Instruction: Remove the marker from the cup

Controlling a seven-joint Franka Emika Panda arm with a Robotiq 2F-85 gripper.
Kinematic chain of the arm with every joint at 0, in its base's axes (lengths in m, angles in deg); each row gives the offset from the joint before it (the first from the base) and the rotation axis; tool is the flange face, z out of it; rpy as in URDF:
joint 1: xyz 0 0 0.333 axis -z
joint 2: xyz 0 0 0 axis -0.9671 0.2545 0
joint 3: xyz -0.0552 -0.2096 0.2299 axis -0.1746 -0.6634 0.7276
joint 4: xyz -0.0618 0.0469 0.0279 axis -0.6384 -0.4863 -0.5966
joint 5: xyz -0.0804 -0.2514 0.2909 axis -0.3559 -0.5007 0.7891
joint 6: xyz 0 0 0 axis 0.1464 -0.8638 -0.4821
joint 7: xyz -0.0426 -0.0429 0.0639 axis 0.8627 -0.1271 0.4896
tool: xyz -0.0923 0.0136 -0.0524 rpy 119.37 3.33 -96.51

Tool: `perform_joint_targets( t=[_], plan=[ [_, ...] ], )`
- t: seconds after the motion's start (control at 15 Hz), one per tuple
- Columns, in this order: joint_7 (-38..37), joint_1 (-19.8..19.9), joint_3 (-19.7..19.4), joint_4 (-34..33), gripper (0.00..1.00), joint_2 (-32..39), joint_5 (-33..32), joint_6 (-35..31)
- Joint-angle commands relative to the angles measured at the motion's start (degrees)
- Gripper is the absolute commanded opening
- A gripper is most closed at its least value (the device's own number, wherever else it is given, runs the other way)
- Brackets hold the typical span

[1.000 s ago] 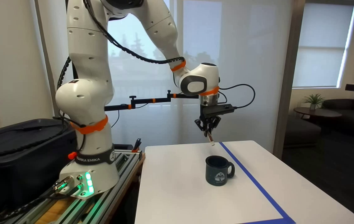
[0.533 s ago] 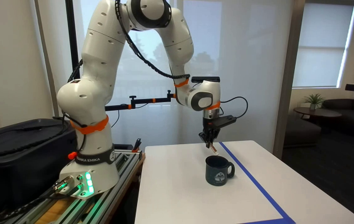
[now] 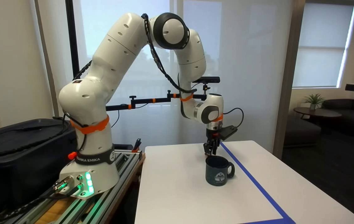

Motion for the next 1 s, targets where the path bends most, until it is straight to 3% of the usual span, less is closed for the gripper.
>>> perform_joint_targets(
  t=[0.0, 0.13, 0.2, 0.47, 0.67, 0.73, 0.8, 0.93],
  plan=[
    [-0.7, -0.4, 1.1, -3.0, 0.81, -2.3, -0.2, 6.2],
    [-0.1, 1.6, 3.9, -3.7, 0.97, -5.1, 3.3, 12.2],
    [0.3, 2.6, 5.1, -4.2, 1.00, -6.1, 5.4, 15.4],
    [3.5, 6.8, 8.6, -6.5, 1.00, -11.8, 18.0, 33.3],
    [13.2, 10.4, 9.5, -8.3, 1.00, -14.6, 29.2, 44.8],
    [16.2, 11.1, 8.9, -8.8, 1.00, -14.8, 32.2, 47.4],
    [11.6, 7.2, 6.6, -8.5, 1.00, -13.6, 27.9, 43.1],
    [15.0, 8.6, 6.2, -9.1, 1.00, -14.4, 31.0, 46.2]
  ],
)
